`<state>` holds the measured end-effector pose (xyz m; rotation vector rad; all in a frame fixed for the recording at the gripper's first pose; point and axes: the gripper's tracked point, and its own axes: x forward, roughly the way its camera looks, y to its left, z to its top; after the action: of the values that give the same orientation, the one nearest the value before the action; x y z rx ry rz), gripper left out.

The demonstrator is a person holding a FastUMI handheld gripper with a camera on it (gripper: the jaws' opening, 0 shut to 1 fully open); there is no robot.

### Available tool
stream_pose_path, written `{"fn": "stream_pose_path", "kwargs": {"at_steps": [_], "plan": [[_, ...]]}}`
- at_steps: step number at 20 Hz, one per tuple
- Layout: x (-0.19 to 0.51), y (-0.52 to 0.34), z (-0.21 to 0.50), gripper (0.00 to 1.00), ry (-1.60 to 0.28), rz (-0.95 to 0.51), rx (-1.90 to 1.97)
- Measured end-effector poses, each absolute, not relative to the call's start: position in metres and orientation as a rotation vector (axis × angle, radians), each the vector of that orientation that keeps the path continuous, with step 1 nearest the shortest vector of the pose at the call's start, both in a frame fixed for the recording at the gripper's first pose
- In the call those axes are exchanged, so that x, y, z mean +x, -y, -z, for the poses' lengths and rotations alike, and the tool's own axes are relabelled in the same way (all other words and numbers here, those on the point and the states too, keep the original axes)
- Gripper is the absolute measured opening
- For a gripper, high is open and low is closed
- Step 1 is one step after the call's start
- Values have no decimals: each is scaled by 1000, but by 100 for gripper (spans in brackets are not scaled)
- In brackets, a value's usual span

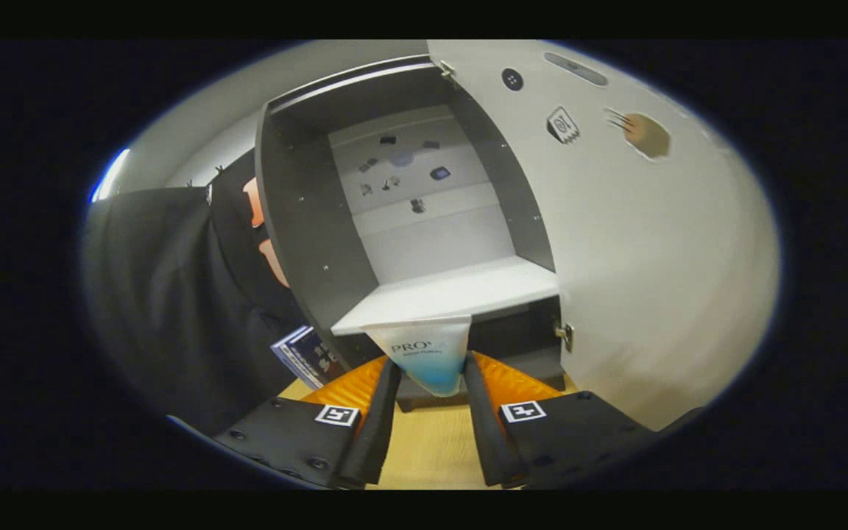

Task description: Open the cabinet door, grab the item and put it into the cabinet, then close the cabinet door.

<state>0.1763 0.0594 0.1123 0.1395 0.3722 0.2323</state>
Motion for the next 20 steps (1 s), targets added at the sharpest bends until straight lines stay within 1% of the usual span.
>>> {"fn": "stream_pose_path", "kwargs": {"at_steps": [3, 9, 15, 18, 20], "plan": [[231, -74, -136, 56, -354, -232, 64], [330, -103, -133, 56, -441, -214, 65], [372, -95, -93, 57, -567, -140, 24], [381, -98, -87, 57, -568, -135, 27], [382, -102, -86, 59, -565, -148, 27]]}}
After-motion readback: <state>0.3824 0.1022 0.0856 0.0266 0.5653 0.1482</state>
